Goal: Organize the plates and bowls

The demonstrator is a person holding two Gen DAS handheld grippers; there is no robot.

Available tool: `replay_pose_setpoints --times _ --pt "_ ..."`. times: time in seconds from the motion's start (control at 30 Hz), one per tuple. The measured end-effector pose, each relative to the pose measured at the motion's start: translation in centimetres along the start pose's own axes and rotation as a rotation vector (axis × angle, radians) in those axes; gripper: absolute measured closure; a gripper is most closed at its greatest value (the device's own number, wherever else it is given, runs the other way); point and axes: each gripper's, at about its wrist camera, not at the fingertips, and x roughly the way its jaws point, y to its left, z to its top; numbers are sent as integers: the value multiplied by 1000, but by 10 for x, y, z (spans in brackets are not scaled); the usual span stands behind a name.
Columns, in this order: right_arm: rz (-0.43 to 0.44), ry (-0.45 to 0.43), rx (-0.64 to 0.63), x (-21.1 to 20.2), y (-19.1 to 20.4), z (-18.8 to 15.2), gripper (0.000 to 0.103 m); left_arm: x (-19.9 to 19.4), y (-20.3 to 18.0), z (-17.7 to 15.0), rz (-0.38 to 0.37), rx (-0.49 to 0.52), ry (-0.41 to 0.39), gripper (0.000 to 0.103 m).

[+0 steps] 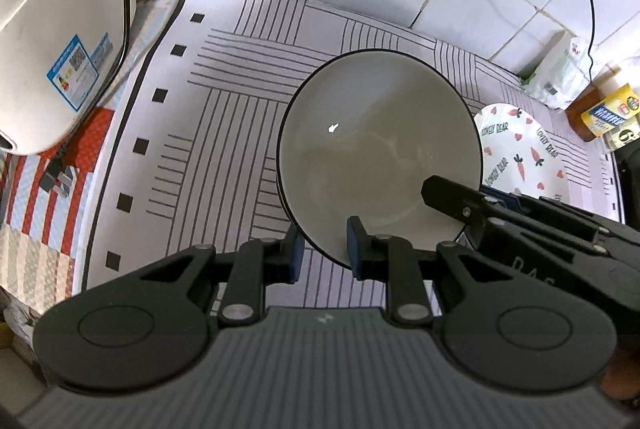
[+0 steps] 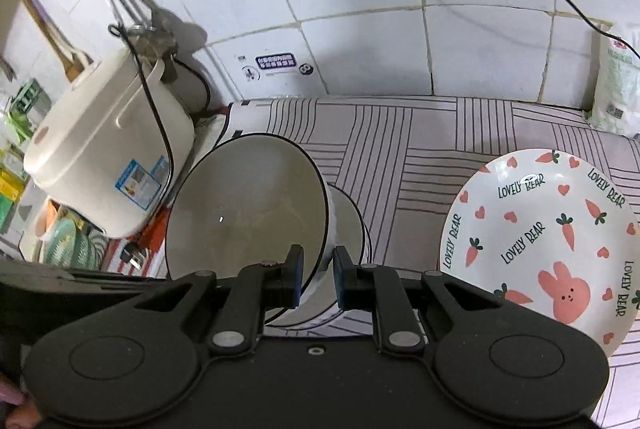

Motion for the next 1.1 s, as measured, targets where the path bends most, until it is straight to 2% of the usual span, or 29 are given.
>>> replay_pose_setpoints --times 0.23,0.4,0.6,0.8,0.93,1.1 --pt "-24 -4 -15 8 -1 -4 83 13 -4 6 20 1 40 82" --pt "-49 -17 -57 13 2 -7 84 14 -12 4 58 41 18 81" --pt "-100 -31 -150 13 13 -12 84 18 -4 3 24 4 70 80" --pt "-128 -83 -210 13 17 -22 83 21 -1 4 29 -13 69 80" --pt "-179 -125 -281 16 23 -27 80 21 0 4 30 -12 49 79" --pt "-176 -121 -304 18 22 -28 80 18 -3 2 31 -9 38 79"
